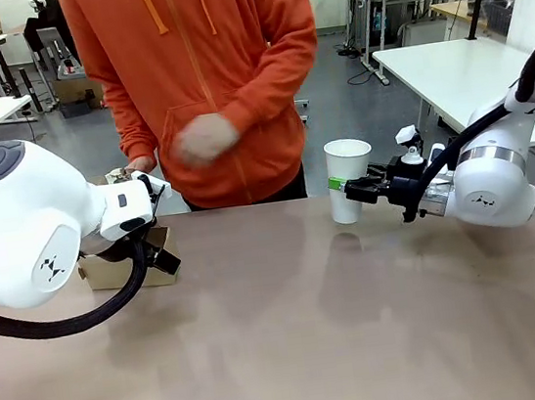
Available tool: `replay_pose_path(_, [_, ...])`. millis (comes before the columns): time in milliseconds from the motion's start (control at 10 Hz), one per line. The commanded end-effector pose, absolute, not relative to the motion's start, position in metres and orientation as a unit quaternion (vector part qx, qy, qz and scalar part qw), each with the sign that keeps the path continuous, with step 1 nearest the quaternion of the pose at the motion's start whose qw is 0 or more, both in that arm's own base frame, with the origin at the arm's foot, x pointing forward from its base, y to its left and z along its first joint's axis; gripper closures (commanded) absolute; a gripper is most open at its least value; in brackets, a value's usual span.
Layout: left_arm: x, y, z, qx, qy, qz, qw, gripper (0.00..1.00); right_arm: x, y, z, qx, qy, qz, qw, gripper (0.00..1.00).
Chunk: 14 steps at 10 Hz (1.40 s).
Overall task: Pour a drink into a cup and package it in a carrier.
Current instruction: When a person places the Paper Cup Lid on the 600 ml Paper Cup , lift the 600 ml Paper Cup.
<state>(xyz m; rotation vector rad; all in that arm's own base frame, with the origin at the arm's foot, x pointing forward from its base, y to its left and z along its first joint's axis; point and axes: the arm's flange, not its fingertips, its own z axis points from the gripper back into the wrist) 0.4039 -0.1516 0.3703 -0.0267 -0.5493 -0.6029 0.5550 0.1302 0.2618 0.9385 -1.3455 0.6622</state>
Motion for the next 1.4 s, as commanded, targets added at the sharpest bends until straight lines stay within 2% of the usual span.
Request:
replay_pose_path(0, [0.4037, -0.1513, 0.3706, -0.014, -0.267, -0.293, 0.918, 0.0, 0.5554, 0.1322, 0.2667, 0.403, -0.594, 0.29, 0.633, 0.19])
replay_pose_path(1300, [0.4037, -0.1513, 0.3706, -0.014, -0.267, -0.293, 0.918, 0.0, 0.5554, 0.1322, 0.2667, 0.403, -0.594, 0.29, 0.633, 0.19])
